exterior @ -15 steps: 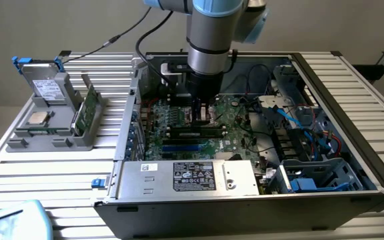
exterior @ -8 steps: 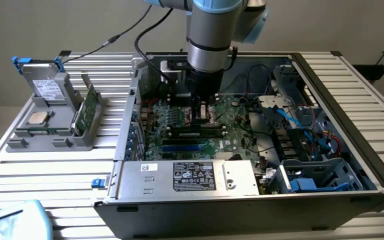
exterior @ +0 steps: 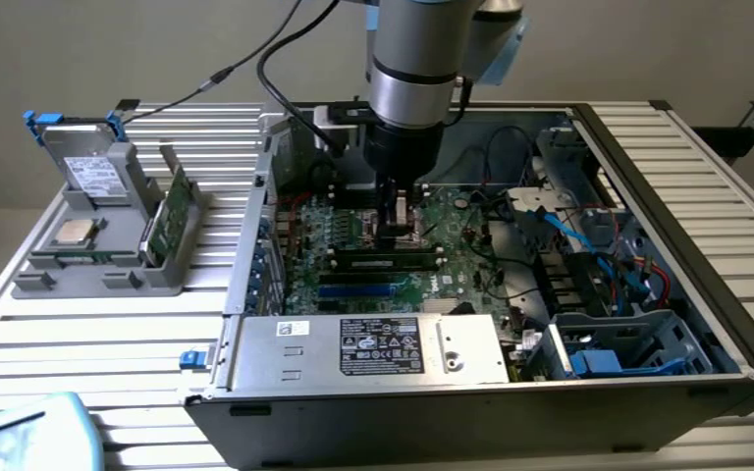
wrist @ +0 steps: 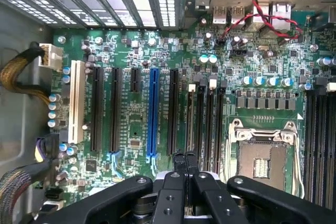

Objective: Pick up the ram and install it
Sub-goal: 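Insert the ram into the slot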

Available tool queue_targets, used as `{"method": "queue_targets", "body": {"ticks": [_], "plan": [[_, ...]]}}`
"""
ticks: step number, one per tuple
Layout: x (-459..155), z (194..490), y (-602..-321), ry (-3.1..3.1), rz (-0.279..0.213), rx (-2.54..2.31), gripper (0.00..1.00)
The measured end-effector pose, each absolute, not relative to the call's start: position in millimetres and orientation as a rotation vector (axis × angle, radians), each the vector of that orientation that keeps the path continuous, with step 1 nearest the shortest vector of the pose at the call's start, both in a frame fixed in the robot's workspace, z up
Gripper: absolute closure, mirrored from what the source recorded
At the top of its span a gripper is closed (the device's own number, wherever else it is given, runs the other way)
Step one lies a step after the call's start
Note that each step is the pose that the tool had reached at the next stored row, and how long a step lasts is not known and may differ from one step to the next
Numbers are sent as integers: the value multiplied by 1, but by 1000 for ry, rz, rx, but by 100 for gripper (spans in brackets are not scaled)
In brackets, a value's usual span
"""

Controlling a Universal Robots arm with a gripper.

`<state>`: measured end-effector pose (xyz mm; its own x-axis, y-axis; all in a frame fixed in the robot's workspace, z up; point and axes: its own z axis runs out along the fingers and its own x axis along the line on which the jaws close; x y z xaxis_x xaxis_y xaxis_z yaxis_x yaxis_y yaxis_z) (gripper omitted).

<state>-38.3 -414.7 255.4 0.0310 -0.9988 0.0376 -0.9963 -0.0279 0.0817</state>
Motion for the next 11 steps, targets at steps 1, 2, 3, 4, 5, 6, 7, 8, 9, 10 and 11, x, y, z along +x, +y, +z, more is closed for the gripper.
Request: {"method": "queue_targets", "body": {"ticks": [1, 2, 3, 4, 5, 6, 7, 8, 9, 10, 11], "plan": [[-37, 256, -416, -2130, -49, 2195, 89], [-35, 257, -417, -2131, -52, 2196, 89], [-34, 257, -418, -2132, -55, 2198, 89], [-33, 257, -418, -2133, -58, 2199, 89], [-32, 257, -419, -2134, -59, 2200, 89], [-32, 257, -419, -2134, -59, 2201, 89], [-32, 257, -419, -2134, -59, 2201, 89], [-32, 257, -419, -2134, -59, 2201, 89], [-32, 257, -419, -2134, -59, 2201, 89], [-32, 257, -419, -2134, -59, 2201, 89], [-32, 257, -419, -2134, -59, 2201, 89]]}}
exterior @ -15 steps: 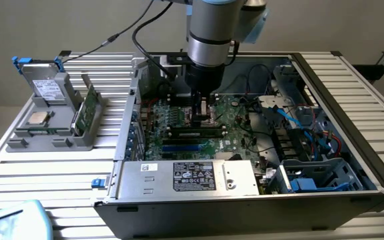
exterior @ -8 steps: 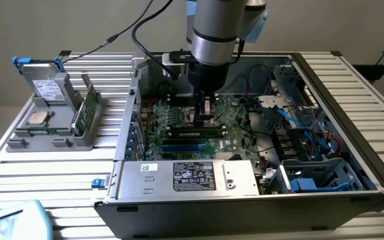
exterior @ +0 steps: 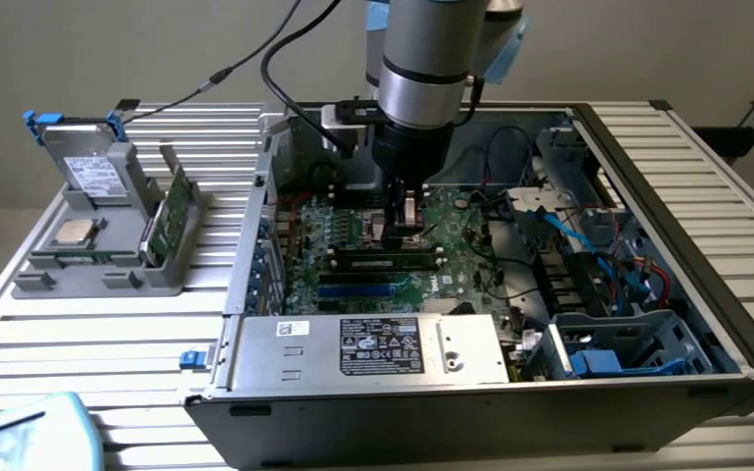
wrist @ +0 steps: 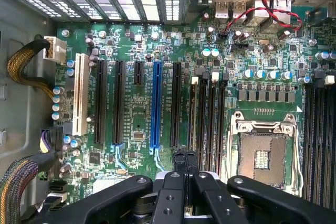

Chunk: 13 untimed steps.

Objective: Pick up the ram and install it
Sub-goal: 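Insert the ram into the slot, then press down the ram until it locks into place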

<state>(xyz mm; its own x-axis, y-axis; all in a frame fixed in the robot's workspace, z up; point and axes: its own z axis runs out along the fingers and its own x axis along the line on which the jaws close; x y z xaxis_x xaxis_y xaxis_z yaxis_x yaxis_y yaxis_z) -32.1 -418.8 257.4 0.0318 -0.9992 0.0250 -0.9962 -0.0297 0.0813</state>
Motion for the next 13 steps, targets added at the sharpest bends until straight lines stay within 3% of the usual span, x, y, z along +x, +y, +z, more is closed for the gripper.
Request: {"method": "queue_targets", "body": {"ticks": [13], "plan": [[-33, 260, -419, -2109, -58, 2224, 89]]}}
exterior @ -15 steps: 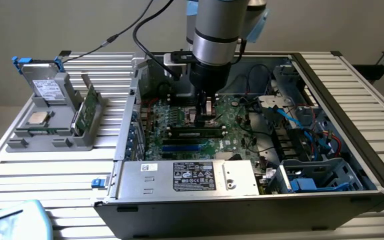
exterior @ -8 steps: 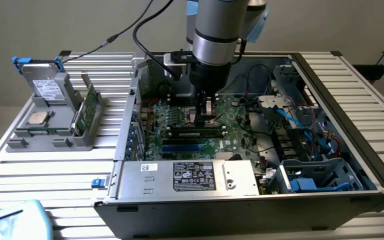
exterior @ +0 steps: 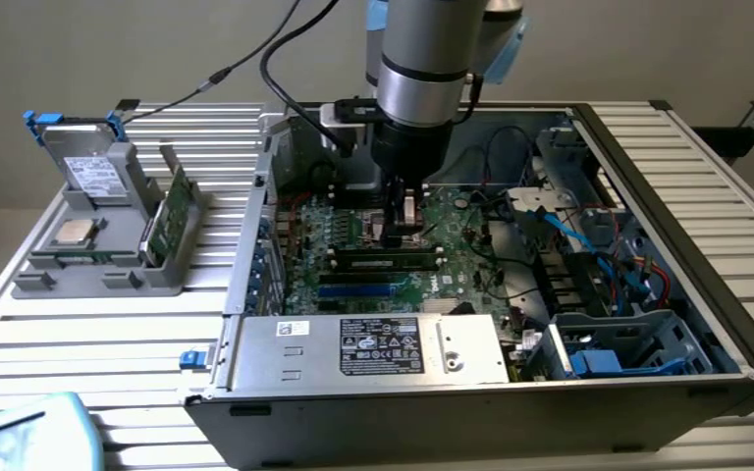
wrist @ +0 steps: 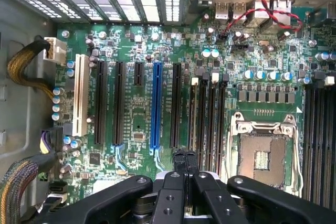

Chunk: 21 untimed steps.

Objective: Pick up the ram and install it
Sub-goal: 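Press down the ram until it locks into place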

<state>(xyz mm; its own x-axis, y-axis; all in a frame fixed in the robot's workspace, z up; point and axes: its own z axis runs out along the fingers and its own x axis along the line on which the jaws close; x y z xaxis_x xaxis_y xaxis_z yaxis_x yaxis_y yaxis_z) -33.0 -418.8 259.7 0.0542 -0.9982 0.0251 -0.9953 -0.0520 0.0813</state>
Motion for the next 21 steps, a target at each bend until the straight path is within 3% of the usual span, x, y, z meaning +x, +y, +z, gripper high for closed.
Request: {"method": "queue_targets", "body": {"ticks": [21], "plan": [[-33, 263, -419, -2257, -62, 2071, 89]]}}
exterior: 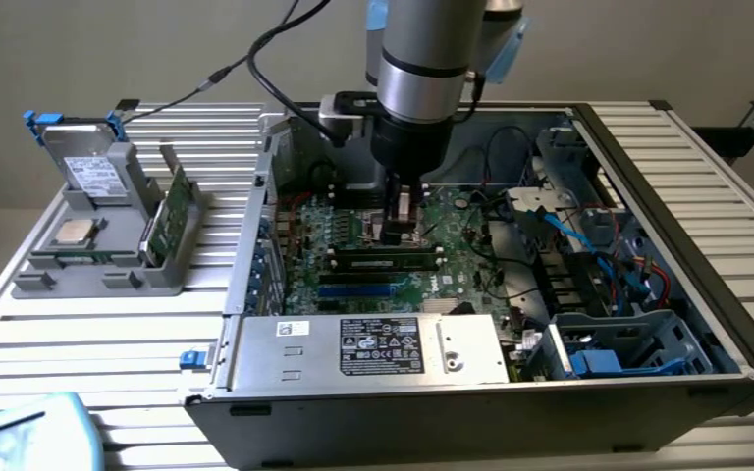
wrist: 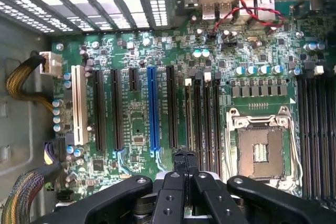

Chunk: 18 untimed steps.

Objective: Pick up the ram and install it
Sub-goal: 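Press down the ram until it locks into place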

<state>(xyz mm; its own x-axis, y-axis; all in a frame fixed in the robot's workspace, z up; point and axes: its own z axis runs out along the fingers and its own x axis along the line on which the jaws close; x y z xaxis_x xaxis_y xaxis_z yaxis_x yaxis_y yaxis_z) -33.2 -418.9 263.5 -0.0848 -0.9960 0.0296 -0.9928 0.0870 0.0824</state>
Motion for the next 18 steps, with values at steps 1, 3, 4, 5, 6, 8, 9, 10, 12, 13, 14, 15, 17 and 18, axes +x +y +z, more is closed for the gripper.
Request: {"method": "queue_targets", "body": {"ticks": [1, 3, 4, 5, 6, 8, 9, 10, 12, 13, 14, 15, 17, 18], "plan": [[-33, 264, -419, -2275, -63, 2052, 89], [-33, 264, -419, -2310, -65, 2013, 89], [-33, 264, -419, -2328, -67, 1993, 89], [-33, 264, -419, -2344, -67, 1975, 89], [-33, 263, -419, -2361, -68, 1955, 89], [-33, 263, -419, -2396, -71, 1914, 89], [-33, 263, -419, -2412, -72, 1893, 89], [-33, 264, -419, -2429, -73, 1873, 89], [-33, 264, -419, -2461, -74, 1832, 89], [-33, 263, -419, -2477, -75, 1810, 89], [-33, 263, -419, -2492, -76, 1790, 89], [-33, 263, -419, -2509, -77, 1767, 89], [-33, 263, -419, -2539, -79, 1726, 89], [-33, 263, -419, -2554, -80, 1704, 89]]}}
